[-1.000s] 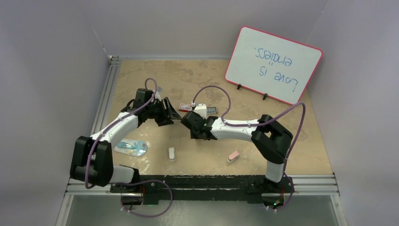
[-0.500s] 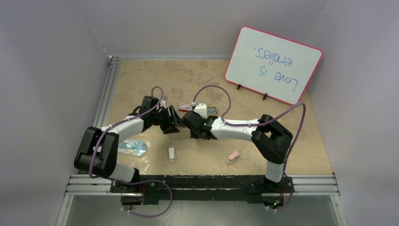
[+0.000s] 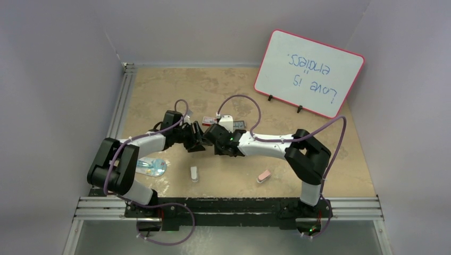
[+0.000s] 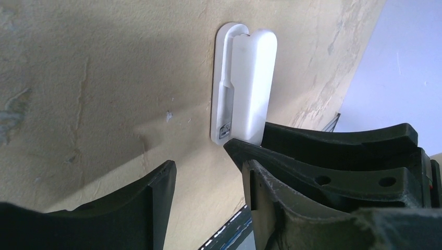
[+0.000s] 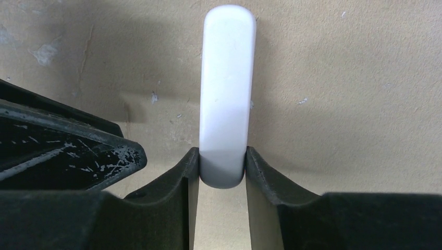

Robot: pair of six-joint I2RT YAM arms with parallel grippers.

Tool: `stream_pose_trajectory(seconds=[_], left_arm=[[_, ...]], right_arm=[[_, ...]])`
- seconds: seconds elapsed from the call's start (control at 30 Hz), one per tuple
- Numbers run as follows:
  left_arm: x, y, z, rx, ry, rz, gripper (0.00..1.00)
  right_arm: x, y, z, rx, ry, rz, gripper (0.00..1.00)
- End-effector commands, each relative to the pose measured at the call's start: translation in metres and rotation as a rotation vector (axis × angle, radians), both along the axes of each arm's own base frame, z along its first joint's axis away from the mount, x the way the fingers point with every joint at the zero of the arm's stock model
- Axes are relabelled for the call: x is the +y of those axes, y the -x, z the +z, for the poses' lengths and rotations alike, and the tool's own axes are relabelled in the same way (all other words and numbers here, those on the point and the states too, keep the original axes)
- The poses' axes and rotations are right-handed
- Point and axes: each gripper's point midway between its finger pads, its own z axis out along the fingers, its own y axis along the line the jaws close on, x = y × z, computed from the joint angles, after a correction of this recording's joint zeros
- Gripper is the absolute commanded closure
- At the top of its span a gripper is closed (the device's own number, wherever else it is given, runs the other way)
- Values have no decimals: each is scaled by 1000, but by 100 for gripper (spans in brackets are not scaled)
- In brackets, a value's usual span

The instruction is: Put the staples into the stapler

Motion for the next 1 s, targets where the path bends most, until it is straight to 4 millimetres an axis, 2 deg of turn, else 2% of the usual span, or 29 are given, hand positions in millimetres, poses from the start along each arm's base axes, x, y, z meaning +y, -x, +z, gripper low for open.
stream_pose_trajectory(seconds=[0.0,0.3,0.53,0.67,0.8,0.97], left_arm=[[-10,2,1,-23,37,-35,51],[-23,12,-9,-3,70,-85,63],[-33,17,-2,-12,126,-124,59],[-32,19,4,-29,142,-107,57],[-31,21,12,-63,158,-89,57],[-35,23,12,-49,190,-100,57]], right_arm=[[3,-7,22,-31,-50,-16,76],[8,-12,49,12,-250,0,79],[12,-9,53,59,-344,3,80],[12,-9,54,76,-380,-14,80],[13,-9,58,87,-433,-22,80],[18,-7,65,111,-495,-5,80]])
